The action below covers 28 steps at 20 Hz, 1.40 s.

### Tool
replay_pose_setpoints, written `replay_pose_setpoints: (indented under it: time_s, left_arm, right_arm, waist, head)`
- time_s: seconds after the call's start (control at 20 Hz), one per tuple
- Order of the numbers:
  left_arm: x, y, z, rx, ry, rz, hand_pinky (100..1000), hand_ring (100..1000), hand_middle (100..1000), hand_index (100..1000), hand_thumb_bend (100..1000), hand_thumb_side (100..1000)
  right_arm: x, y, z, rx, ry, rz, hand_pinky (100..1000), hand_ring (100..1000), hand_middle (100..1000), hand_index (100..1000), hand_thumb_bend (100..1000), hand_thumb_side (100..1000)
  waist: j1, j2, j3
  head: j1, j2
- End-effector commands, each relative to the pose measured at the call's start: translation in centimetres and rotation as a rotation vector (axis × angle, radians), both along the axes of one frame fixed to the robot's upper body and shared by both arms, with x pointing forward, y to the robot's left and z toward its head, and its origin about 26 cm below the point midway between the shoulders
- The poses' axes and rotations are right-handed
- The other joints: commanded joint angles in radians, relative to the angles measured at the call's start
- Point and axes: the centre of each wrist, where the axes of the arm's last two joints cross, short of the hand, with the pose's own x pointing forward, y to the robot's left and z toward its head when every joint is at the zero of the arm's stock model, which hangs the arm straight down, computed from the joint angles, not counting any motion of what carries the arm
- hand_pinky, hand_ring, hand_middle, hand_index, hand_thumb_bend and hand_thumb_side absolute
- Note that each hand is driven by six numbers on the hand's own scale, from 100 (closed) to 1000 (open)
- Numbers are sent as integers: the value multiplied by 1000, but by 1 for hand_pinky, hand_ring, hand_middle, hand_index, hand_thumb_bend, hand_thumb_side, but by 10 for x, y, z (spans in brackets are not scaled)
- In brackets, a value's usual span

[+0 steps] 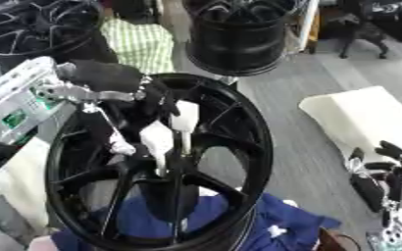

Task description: Pull the pin out of the wheel hub.

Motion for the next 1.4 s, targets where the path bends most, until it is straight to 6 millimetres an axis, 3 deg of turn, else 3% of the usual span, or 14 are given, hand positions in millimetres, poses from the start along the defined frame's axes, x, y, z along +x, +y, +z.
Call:
replay_pose_setpoints:
  time_s: [0.05, 1.0, 1.4]
  left_arm:
    - [3, 10, 11, 418, -85, -263, 692, 569, 750, 885, 421, 407]
    - [3, -2, -7, 449, -54, -293, 684, 568, 737, 879, 371, 400]
    - [6, 0, -14, 465, -39, -276, 666, 542, 683, 853, 283, 287]
  right_arm:
    - [0, -7, 5, -30, -14, -5, 396, 530, 659, 765, 267, 199]
    - [0, -7, 5, -31, -11, -2, 395, 529, 659, 765, 268, 199]
    - [0, -7, 5, -30, -10, 2, 395, 529, 658, 765, 266, 199]
  waist:
    - [-3, -17, 2]
    - [-3, -18, -1]
    - [-3, -17, -3]
  head:
    - [-5, -1]
    - [-6, -4]
    - [-7, -5]
